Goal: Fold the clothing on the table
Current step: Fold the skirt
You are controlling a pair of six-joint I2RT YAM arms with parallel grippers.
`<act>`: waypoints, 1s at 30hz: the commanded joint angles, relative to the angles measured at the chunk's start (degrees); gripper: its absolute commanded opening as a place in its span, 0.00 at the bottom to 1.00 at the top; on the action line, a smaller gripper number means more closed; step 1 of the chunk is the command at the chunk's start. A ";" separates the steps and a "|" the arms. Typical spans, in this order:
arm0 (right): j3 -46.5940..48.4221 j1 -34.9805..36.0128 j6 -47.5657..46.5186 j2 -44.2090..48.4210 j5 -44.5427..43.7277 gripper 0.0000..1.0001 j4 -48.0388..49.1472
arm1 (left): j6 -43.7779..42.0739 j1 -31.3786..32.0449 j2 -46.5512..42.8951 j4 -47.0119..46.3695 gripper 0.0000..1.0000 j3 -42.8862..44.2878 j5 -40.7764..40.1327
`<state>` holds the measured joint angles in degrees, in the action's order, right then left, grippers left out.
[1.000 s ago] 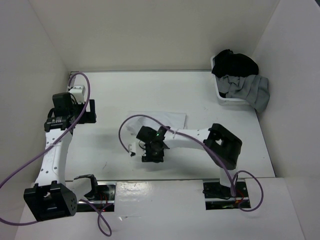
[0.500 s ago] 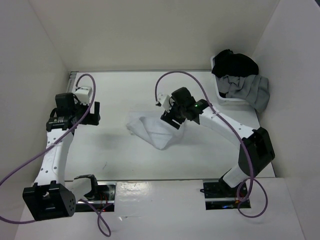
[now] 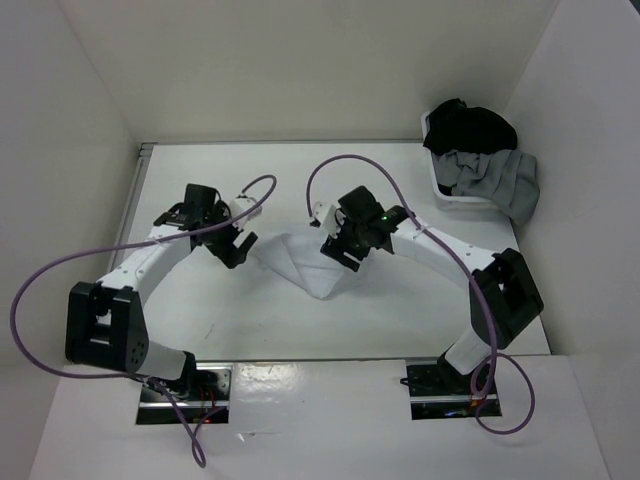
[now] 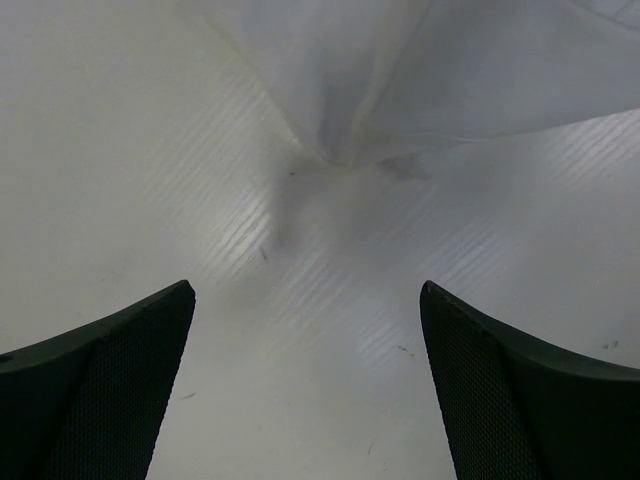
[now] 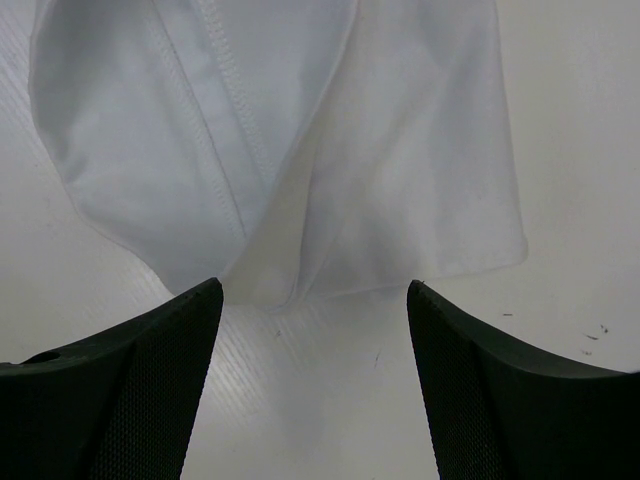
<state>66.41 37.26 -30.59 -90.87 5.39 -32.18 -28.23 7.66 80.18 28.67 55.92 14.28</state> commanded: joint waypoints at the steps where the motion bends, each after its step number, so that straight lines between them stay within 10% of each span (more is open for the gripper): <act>1: 0.73 0.36 0.97 -0.80 0.94 0.79 1.16 | -3.24 1.30 2.69 -3.00 0.99 1.91 6.44; 16: -0.93 -0.69 1.50 0.60 0.41 0.79 1.16 | -5.69 8.07 8.49 -7.92 0.97 5.69 15.24; 30: -3.48 -7.64 2.02 6.59 3.31 0.79 0.02 | -8.33 9.13 19.75 -6.52 0.74 11.57 21.13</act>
<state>63.18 29.63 -29.36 -85.47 6.98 -32.58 -34.54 16.16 100.12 21.78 64.69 30.70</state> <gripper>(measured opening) 0.790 0.762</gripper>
